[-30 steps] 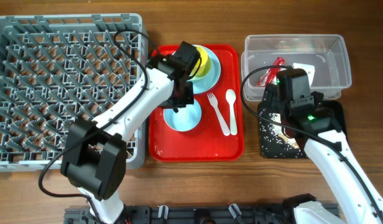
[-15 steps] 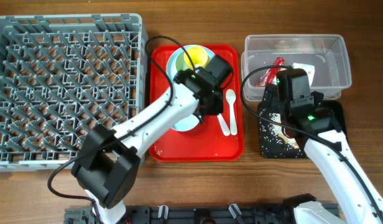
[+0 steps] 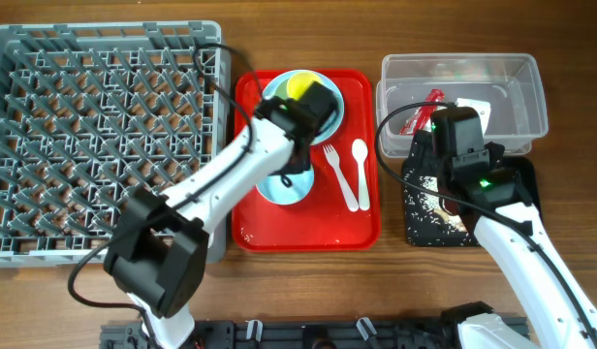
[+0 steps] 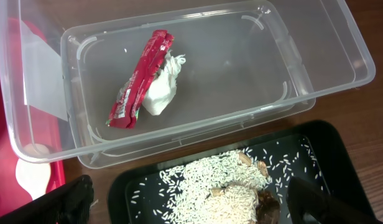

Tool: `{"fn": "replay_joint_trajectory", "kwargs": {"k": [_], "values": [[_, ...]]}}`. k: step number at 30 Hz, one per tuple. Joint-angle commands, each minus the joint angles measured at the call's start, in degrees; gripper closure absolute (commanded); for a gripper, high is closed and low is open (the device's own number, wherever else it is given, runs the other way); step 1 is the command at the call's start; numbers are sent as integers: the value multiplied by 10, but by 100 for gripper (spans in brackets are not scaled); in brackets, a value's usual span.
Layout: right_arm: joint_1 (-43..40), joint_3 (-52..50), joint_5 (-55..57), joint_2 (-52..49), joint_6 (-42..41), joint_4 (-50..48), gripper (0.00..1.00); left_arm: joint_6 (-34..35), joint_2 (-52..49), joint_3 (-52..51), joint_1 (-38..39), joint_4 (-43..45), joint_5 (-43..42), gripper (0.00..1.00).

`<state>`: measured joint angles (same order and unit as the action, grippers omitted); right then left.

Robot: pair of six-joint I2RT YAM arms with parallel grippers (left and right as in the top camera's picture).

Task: Sort waste into correct bins and load items into the dishwasher rack
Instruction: 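Reach the left gripper to the blue bowl on the red tray and grasp it, then lift the blue bowl with the left gripper and carry it to the rack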

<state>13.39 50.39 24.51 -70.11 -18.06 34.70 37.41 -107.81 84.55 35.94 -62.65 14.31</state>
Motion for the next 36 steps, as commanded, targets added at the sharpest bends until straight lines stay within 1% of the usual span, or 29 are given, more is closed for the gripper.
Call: {"fn": "replay_joint_trajectory", "kwargs": {"k": [1,4,6,11,13,15,17,20,22,23,25,26,27,28,29,30,32,36], "values": [[-1,5,9,-1,0,-1,0,3,-9,-20,-22,8,-7,61],[-1,5,9,-1,0,-1,0,3,-9,-61,-31,36,-8,62],[-1,5,9,-1,0,-1,0,4,-9,-80,-36,57,-8,65],[-1,5,9,-1,0,-1,0,3,-9,-92,-47,83,-8,66],[-1,5,9,-1,0,-1,0,-3,-8,-90,-47,85,-8,71],[-1,5,9,-1,0,-1,0,-26,2,-73,-47,71,-8,80],[-1,5,9,-1,0,-1,0,-26,17,-56,-47,59,-13,83],[-1,5,9,-1,0,-1,0,-26,65,-42,-43,71,-49,84],[-1,5,9,-1,0,-1,0,-24,84,-42,-38,74,-52,94],[-1,5,9,-1,0,-1,0,-24,86,-42,-36,74,-69,96],[-1,5,9,-1,0,-1,0,-25,82,-46,-30,82,-123,95],[-1,5,9,-1,0,-1,0,-25,79,-50,-23,90,-149,92],[-1,5,9,-1,0,-1,0,-25,76,-56,-15,99,-167,85],[-1,5,9,-1,0,-1,0,-24,73,-67,-2,115,-175,76],[-1,5,9,-1,0,-1,0,-24,71,-75,9,127,-174,68],[-1,5,9,-1,0,-1,0,-24,68,-81,19,137,-170,65],[-1,5,9,-1,0,-1,0,-21,63,-96,39,166,-160,63],[-1,5,9,-1,0,-1,0,-20,49,-115,50,205,-120,65]]}}
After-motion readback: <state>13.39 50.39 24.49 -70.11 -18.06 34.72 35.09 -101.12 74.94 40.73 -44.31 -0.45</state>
